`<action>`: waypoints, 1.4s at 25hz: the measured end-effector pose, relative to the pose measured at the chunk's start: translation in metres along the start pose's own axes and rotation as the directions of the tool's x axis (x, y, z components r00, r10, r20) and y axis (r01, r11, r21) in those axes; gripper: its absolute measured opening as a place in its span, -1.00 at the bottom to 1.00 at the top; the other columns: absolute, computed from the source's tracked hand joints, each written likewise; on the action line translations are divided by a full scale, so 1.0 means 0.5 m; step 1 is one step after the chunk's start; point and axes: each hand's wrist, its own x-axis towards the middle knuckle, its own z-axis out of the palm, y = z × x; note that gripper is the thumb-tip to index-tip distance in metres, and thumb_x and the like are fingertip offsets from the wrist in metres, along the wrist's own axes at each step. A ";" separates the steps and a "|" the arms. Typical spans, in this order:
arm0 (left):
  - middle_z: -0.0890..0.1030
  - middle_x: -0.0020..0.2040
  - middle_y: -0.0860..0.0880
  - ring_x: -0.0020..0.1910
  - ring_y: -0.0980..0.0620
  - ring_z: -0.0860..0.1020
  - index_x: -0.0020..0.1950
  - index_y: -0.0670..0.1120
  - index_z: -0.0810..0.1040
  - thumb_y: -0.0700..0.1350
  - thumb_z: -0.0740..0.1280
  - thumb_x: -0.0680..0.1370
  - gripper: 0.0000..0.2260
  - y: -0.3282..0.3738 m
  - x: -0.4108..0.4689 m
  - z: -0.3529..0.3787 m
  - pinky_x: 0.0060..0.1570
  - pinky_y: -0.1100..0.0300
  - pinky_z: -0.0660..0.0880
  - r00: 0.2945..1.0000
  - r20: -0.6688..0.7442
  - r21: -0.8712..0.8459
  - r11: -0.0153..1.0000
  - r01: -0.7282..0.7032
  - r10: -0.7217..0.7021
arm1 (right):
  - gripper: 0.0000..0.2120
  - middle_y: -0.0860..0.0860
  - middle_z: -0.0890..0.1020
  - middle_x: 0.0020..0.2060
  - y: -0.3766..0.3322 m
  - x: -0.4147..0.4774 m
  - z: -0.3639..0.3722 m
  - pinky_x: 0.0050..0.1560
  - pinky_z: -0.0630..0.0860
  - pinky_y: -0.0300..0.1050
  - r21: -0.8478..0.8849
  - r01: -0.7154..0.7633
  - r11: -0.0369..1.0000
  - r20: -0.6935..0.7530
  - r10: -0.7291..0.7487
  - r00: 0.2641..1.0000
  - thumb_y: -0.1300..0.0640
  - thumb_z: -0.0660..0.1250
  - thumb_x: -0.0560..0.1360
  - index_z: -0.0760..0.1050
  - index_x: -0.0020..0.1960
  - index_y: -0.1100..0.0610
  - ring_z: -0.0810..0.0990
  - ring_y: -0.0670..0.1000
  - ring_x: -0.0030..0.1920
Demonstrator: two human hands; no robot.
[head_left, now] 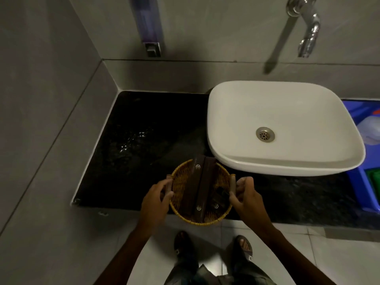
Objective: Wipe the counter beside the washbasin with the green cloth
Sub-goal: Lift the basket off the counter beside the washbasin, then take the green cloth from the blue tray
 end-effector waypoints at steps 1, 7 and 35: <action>0.48 0.27 -0.15 0.19 -0.10 0.52 0.35 -0.08 0.46 -0.19 0.34 0.56 -0.64 0.011 -0.002 0.009 0.03 0.14 0.46 0.999 -0.047 0.048 0.999 0.011 -0.008 | -0.70 -0.06 0.59 -0.25 0.007 0.002 -0.014 -0.32 0.62 -0.18 -0.001 0.004 1.000 0.023 -0.004 1.000 0.18 0.39 0.50 0.30 -0.05 -0.11 0.63 -0.10 -0.27; 0.52 0.27 -0.10 0.28 -0.08 0.46 0.27 -0.07 0.51 0.02 0.22 0.52 -0.64 0.202 -0.028 0.108 0.30 0.13 0.29 0.904 -0.334 0.259 0.949 -0.183 0.266 | -0.77 -0.14 0.56 -0.45 0.091 0.015 -0.237 -0.31 0.42 -0.55 -0.144 0.049 0.988 -0.048 -0.056 0.997 0.09 0.49 0.42 0.44 -0.23 -0.07 0.57 -0.30 -0.30; 0.48 0.32 -0.26 0.33 -0.25 0.42 0.39 -0.20 0.40 -0.18 0.25 0.54 -0.60 0.711 -0.029 0.794 0.39 -0.05 0.28 0.459 0.633 0.022 0.578 -0.816 0.623 | -0.86 0.26 0.68 -0.14 0.433 0.083 -0.797 -0.23 0.54 -0.09 0.235 -0.653 0.720 -0.197 0.693 0.693 0.31 0.45 0.24 0.64 -0.19 0.24 0.61 0.11 -0.25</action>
